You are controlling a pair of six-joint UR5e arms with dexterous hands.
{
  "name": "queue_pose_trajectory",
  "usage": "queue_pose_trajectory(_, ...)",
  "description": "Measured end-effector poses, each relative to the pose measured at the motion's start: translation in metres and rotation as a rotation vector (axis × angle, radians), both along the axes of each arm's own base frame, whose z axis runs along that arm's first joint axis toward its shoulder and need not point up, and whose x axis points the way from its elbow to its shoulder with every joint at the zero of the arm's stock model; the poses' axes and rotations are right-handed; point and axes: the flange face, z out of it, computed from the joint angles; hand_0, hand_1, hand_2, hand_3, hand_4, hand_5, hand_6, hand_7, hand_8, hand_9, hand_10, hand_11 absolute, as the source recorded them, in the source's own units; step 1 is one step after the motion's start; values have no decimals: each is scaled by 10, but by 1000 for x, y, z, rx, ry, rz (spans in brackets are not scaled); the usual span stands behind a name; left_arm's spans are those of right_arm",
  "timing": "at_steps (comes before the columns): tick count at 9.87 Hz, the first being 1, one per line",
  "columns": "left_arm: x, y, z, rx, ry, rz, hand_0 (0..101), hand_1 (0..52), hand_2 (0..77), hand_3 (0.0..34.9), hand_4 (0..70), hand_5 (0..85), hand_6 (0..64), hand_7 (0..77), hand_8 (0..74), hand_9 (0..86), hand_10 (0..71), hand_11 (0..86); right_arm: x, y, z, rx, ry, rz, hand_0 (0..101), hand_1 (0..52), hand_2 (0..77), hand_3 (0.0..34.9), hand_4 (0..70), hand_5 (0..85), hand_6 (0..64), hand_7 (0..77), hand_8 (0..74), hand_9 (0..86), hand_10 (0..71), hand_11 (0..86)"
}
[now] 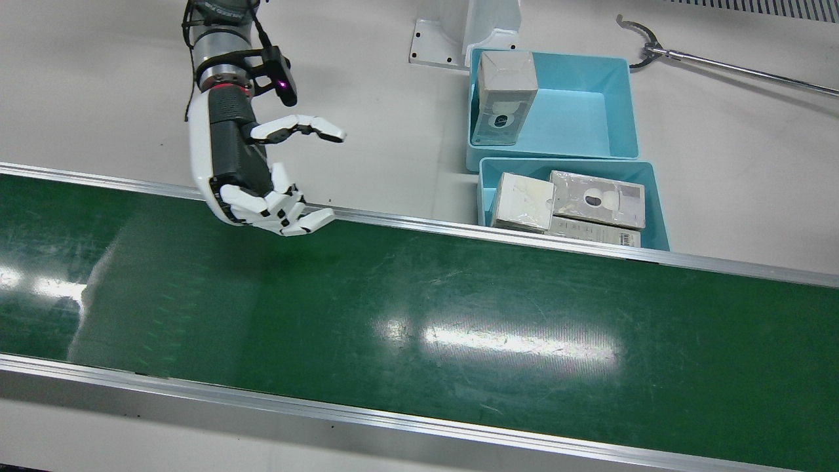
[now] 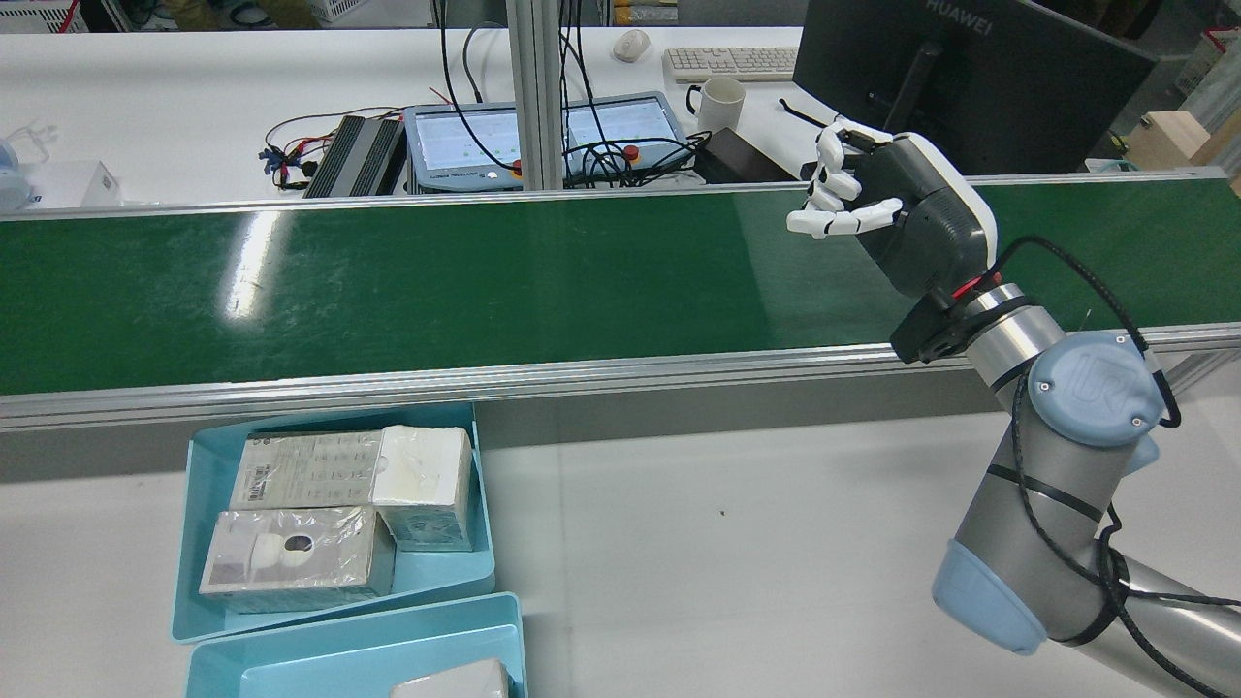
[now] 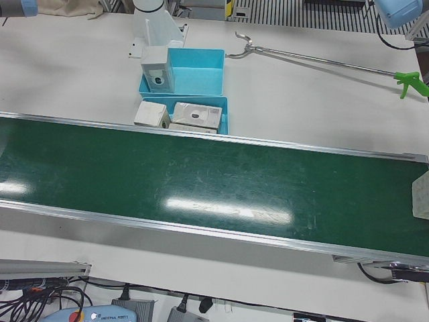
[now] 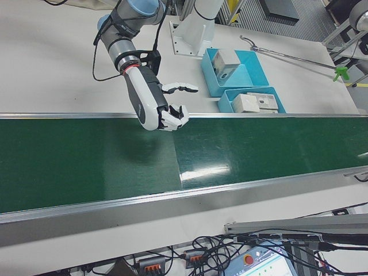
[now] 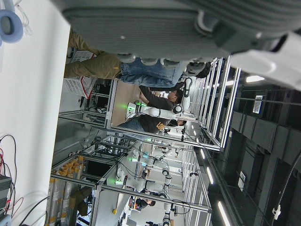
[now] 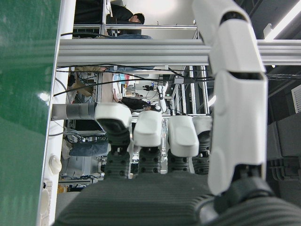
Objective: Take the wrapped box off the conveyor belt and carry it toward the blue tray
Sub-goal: 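Raise the right hand above the belt and open its fingers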
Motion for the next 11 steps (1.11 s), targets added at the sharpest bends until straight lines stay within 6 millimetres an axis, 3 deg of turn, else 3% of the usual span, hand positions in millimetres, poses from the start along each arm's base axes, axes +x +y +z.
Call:
queue_pose_trajectory(1, 0, 0, 0, 0, 0, 0, 0, 0, 5, 0, 5, 11, 5, 5, 5, 0, 5, 0, 8, -3, 1, 0, -1, 10, 502, 98, 240, 0, 393, 704, 638, 698, 698, 704, 649, 584)
queue_pose_trajectory(2, 0, 0, 0, 0, 0, 0, 0, 0, 5, 0, 0, 11, 5, 5, 5, 5, 5, 0, 13, -6, 1, 5, 3, 7, 501, 169, 158, 0, 158, 622, 491, 654, 436, 638, 447, 524)
queue_pose_trajectory(3, 0, 0, 0, 0, 0, 0, 0, 0, 5, 0, 0, 11, 5, 5, 5, 5, 5, 0, 14, -8, 0, 11, 7, -4, 501, 169, 158, 0, 158, 622, 491, 654, 436, 638, 447, 524)
queue_pose_trajectory(4, 0, 0, 0, 0, 0, 0, 0, 0, 5, 0, 0, 11, 5, 5, 5, 0, 5, 0, 15, -10, -1, 16, 10, -12, 500, 169, 158, 0, 87, 524, 415, 567, 344, 551, 360, 442)
queue_pose_trajectory(5, 0, 0, 0, 0, 0, 0, 0, 0, 5, 0, 5, 11, 5, 5, 5, 0, 0, 5, 16, -11, -1, 17, 13, -16, 487, 142, 93, 0, 65, 251, 338, 475, 120, 355, 251, 349)
queue_pose_trajectory(6, 0, 0, 0, 0, 0, 0, 0, 0, 5, 0, 5, 11, 5, 5, 5, 0, 0, 5, 16, -12, 0, 16, 15, -17, 483, 142, 87, 0, 65, 104, 158, 295, 0, 251, 0, 147)
queue_pose_trajectory(7, 0, 0, 0, 0, 0, 0, 0, 0, 11, 0, 5, 11, 0, 5, 5, 5, 5, 0, 15, -13, 2, 16, 17, -20, 481, 142, 87, 0, 76, 55, 44, 213, 0, 93, 0, 147)
queue_pose_trajectory(8, 0, 0, 0, 0, 0, 0, 0, 0, 11, 0, 5, 11, 5, 5, 5, 5, 5, 0, 13, -12, 2, 15, 18, -23, 481, 142, 87, 0, 76, 55, 44, 213, 0, 93, 0, 16)
queue_pose_trajectory(9, 0, 0, 0, 0, 0, 0, 0, 0, 11, 0, 0, 11, 5, 5, 5, 5, 5, 5, 10, -12, 2, 15, 20, -28, 483, 142, 87, 0, 87, 60, 0, 71, 0, 16, 0, 16)
queue_pose_trajectory(10, 0, 0, 0, 0, 0, 0, 0, 0, 5, 0, 5, 11, 5, 5, 5, 0, 5, 5, 7, -12, 2, 14, 21, -32, 483, 158, 76, 0, 87, 76, 49, 125, 0, 16, 0, 11)
queue_pose_trajectory(11, 0, 0, 0, 0, 0, 0, 0, 0, 5, 0, 5, 11, 5, 5, 5, 0, 5, 5, 5, -13, 2, 13, 23, -33, 483, 158, 76, 0, 87, 76, 49, 125, 0, 16, 0, 11)
